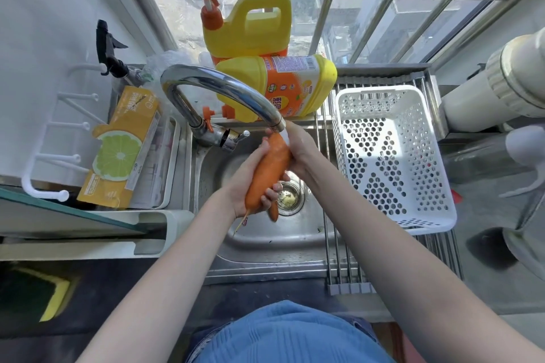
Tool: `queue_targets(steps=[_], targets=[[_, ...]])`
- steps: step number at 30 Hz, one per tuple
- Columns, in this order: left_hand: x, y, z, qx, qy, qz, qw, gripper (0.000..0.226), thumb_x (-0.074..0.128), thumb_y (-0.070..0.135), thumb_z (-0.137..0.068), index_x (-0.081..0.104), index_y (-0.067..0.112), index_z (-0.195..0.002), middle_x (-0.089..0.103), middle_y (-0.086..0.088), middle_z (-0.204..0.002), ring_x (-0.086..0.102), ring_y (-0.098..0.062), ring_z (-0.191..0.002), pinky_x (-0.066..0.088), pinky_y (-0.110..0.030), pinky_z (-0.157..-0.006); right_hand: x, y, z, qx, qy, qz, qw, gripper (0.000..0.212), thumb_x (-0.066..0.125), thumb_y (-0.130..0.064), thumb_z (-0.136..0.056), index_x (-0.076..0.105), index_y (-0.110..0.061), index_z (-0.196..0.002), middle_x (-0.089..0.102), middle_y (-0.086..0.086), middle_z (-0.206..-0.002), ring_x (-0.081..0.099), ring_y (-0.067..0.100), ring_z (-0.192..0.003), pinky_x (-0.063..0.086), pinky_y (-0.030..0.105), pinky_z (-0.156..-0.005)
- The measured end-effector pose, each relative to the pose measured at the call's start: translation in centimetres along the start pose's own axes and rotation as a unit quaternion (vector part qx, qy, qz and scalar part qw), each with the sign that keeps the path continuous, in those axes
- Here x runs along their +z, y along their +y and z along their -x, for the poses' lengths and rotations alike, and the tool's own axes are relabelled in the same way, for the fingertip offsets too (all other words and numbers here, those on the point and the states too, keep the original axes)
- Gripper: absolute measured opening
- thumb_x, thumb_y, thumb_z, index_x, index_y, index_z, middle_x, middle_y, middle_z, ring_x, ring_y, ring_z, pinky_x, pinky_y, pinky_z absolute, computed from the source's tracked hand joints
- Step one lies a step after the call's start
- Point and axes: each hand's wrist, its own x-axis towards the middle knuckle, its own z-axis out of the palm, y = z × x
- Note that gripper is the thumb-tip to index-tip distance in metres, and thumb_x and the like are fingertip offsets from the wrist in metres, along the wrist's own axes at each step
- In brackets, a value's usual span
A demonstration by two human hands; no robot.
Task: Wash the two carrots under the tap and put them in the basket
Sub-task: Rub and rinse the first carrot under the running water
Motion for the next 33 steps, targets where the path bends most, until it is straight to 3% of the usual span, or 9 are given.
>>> queue_targets(steps=[5,8,12,20,23,26,28,31,33], targets=[[-1.4,-1.0,-0.3,-0.011,0.133,-0.104,0.986,0.069,0.028,0.062,-0.095,0.054,0.001,-0.078,0.055,-0.007,-0.052,0.040,-0.008,-0.029,0.024,-0.012,-0.026,0.1,1.5,-1.7,-0.068,0.150,0.120,0.979,0.012,0.070,-0.022,-0.068,0.070,-0.010,-0.064,0.070,0.015,-0.071,0.069,0.036,-0.071,0.058,0.056,-0.075],[-0.7,-2.3,-0.8,0.003,0.201,-0.168,0.965,0.068,0.020,0.059,-0.096,0.052,0.004,-0.071,0.052,-0.006,-0.045,0.029,-0.009,-0.025,0.016,-0.014,-0.033,0.0,2.1,-1.8,-0.114,0.207,0.175,0.956,0.023,0.061,-0.030,-0.073,0.071,-0.015,-0.059,0.073,0.011,-0.073,0.070,0.033,-0.076,0.059,0.046,-0.074],[-0.2,-3.1,-2.3,0.088,0.323,-0.222,0.916,0.063,0.021,0.044,-0.099,0.060,-0.004,-0.087,0.059,-0.013,-0.048,0.042,-0.017,-0.027,0.028,-0.017,-0.035,0.8,1.3,0.4,-0.212,0.213,0.247,0.921,0.038,0.058,-0.026,-0.084,0.062,-0.018,-0.047,0.065,0.008,-0.056,0.057,0.022,-0.056,0.043,0.031,-0.054],[-2.1,-3.4,-1.8,0.048,0.300,-0.371,0.878,0.058,0.019,0.041,-0.100,0.056,0.012,-0.066,0.051,-0.001,-0.053,0.041,-0.017,-0.045,0.028,-0.021,-0.044,0.6,0.0,0.7,-0.248,0.232,0.305,0.890,0.048,0.052,-0.022,-0.091,0.047,-0.020,-0.043,0.048,-0.002,-0.048,0.042,0.010,-0.048,0.029,0.029,-0.048],[-2.5,-4.0,-2.5,0.057,0.347,-0.521,0.778,0.052,0.019,0.034,-0.100,0.060,0.014,-0.075,0.069,-0.009,-0.082,0.063,-0.029,-0.080,0.041,-0.030,-0.069,1.1,0.5,1.1,-0.255,0.222,0.316,0.886,0.042,0.056,-0.025,-0.088,0.053,-0.023,-0.046,0.055,0.001,-0.052,0.053,0.019,-0.055,0.037,0.026,-0.051],[-2.4,-3.8,-2.0,0.052,0.393,-0.617,0.680,0.056,0.027,0.043,-0.099,0.066,0.015,-0.070,0.072,-0.006,-0.081,0.064,-0.026,-0.080,0.041,-0.027,-0.067,1.1,1.2,1.6,-0.260,0.183,0.361,0.876,0.032,0.060,-0.023,-0.082,0.056,-0.024,-0.050,0.058,0.001,-0.054,0.060,0.026,-0.062,0.048,0.033,-0.058],[-1.9,-2.9,-1.5,0.076,0.389,-0.561,0.727,0.061,0.027,0.050,-0.100,0.067,0.012,-0.074,0.069,-0.006,-0.076,0.064,-0.025,-0.073,0.046,-0.027,-0.063,0.9,1.7,1.7,-0.250,0.151,0.370,0.882,0.024,0.059,-0.025,-0.079,0.064,-0.020,-0.057,0.063,0.003,-0.058,0.064,0.026,-0.064,0.053,0.036,-0.062],[-1.0,-1.5,-1.3,0.105,0.265,-0.283,0.916,0.061,0.026,0.063,-0.096,0.063,0.014,-0.094,0.068,-0.009,-0.090,0.065,-0.025,-0.085,0.054,-0.039,-0.078,0.9,1.5,0.8,-0.169,0.155,0.298,0.927,0.018,0.063,-0.033,-0.075,0.072,-0.020,-0.066,0.072,0.006,-0.075,0.068,0.026,-0.077,0.057,0.040,-0.076],[-1.0,-1.1,-1.0,0.095,0.152,-0.166,0.970,0.070,0.036,0.073,-0.087,0.063,0.012,-0.112,0.070,-0.016,-0.108,0.066,-0.033,-0.100,0.055,-0.046,-0.086,0.8,1.2,0.2,-0.098,0.132,0.280,0.946,0.017,0.068,-0.033,-0.076,0.072,-0.019,-0.083,0.074,0.008,-0.089,0.068,0.027,-0.089,0.056,0.044,-0.086]])
